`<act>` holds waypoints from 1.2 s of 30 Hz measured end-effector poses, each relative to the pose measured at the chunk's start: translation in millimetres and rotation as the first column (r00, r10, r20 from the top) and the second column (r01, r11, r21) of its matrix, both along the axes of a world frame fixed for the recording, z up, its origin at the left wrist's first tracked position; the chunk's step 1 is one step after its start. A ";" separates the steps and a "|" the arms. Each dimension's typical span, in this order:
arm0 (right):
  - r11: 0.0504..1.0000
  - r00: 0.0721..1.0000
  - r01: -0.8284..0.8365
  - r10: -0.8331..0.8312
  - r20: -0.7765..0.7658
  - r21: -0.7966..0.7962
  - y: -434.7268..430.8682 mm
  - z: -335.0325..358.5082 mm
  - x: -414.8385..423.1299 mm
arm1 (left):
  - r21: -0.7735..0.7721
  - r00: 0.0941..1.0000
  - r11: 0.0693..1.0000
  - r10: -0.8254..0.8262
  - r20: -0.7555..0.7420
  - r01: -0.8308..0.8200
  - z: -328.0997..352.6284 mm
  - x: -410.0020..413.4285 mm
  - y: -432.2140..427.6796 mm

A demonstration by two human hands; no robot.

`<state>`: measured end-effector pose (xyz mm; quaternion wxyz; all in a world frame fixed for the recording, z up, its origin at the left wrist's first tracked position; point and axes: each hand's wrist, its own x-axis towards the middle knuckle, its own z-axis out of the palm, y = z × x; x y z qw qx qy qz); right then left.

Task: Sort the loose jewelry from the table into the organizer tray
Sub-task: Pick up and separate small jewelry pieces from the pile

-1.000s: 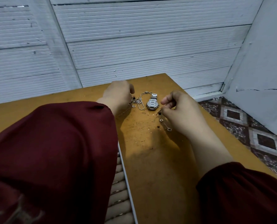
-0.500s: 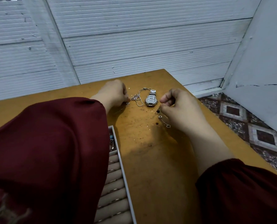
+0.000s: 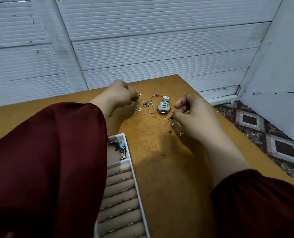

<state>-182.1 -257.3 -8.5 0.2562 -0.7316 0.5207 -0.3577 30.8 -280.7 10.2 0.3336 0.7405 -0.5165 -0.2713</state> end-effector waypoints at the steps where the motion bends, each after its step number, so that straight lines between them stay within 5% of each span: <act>1: 1.000 1.000 0.000 0.000 -0.002 -0.002 -0.1 -0.2 -0.2 | -0.005 1.000 1.000 0.005 -0.026 -0.005 0.9 0.2 0.3; 13: 0.999 0.999 -0.031 0.031 0.017 0.019 -0.8 -1.5 -0.6 | -0.007 0.987 0.996 -0.095 -0.132 0.094 6.7 -4.1 7.7; 21: 0.994 0.995 -0.068 0.074 -0.067 0.087 -2.3 -3.6 -2.3 | 0.022 0.928 0.982 -0.172 -0.331 0.190 6.9 -9.4 9.9; 36: 0.994 0.997 -0.051 0.056 -0.050 0.099 -2.0 -3.0 -4.2 | -0.022 0.958 0.984 -0.178 -0.224 0.178 25.1 -13.5 18.2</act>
